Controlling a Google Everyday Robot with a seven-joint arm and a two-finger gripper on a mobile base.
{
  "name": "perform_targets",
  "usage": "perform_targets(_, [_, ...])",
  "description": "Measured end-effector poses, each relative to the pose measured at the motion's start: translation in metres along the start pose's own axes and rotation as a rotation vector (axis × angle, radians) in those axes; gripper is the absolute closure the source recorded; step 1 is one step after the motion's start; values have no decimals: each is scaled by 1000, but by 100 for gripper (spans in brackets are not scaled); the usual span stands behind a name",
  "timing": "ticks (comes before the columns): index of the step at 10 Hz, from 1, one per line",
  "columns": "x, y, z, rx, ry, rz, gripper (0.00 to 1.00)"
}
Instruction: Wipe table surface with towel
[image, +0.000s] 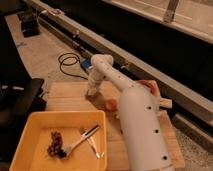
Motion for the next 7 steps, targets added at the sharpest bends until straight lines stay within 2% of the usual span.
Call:
perform_targets(2, [-36, -5, 5, 16, -46, -49, 100])
perform_targets(4, [-58, 13, 11, 10, -87, -67, 100])
perform_targets(5, [-61, 23, 13, -2, -107, -61, 100])
perform_targets(7, [-53, 50, 14, -34, -155, 2, 100])
